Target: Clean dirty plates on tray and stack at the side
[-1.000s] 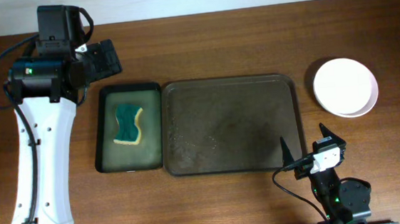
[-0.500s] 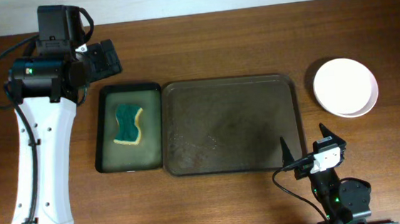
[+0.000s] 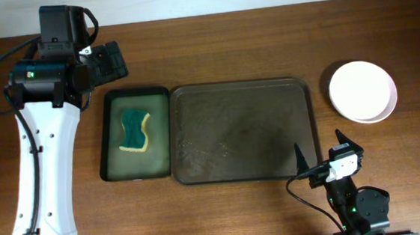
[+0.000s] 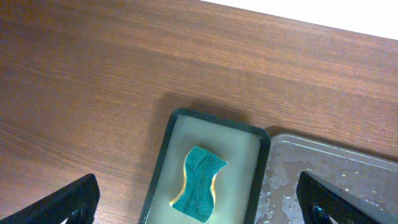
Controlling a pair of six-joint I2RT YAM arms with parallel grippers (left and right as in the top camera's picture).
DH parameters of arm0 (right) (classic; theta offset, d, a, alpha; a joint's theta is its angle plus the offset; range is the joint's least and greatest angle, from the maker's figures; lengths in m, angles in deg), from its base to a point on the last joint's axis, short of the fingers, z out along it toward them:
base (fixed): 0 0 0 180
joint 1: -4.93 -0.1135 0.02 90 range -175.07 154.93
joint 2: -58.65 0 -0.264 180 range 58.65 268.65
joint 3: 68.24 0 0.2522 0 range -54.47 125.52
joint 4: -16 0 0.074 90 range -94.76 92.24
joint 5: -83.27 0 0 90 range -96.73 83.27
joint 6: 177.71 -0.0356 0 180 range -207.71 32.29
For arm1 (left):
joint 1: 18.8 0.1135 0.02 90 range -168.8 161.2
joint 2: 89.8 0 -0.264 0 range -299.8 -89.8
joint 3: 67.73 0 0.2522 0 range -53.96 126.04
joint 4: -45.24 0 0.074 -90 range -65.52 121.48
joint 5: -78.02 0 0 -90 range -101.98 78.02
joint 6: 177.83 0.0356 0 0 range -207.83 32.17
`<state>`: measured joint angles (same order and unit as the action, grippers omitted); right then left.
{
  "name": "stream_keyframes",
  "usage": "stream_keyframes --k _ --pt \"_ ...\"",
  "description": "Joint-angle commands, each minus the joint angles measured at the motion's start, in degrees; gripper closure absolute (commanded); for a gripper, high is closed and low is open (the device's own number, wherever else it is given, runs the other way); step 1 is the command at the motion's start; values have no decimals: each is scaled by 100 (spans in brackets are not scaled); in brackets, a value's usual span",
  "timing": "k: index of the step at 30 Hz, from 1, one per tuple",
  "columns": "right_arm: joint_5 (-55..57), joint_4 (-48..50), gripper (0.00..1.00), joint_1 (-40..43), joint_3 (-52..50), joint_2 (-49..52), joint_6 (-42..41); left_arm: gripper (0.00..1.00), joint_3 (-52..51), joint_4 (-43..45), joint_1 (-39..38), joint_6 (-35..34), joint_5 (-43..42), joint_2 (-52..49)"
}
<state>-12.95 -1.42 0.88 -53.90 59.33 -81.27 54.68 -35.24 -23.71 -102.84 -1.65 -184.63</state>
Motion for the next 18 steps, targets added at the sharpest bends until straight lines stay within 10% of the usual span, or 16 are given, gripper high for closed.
stream_keyframes --k 1,18 --pt "92 -42 2 33 -26 -48 -28 1 -7 -50 -24 -13 0 44" --pt "92 -42 2 33 -26 -48 -28 1 -1150 -1696 -219 -15 2 3501"
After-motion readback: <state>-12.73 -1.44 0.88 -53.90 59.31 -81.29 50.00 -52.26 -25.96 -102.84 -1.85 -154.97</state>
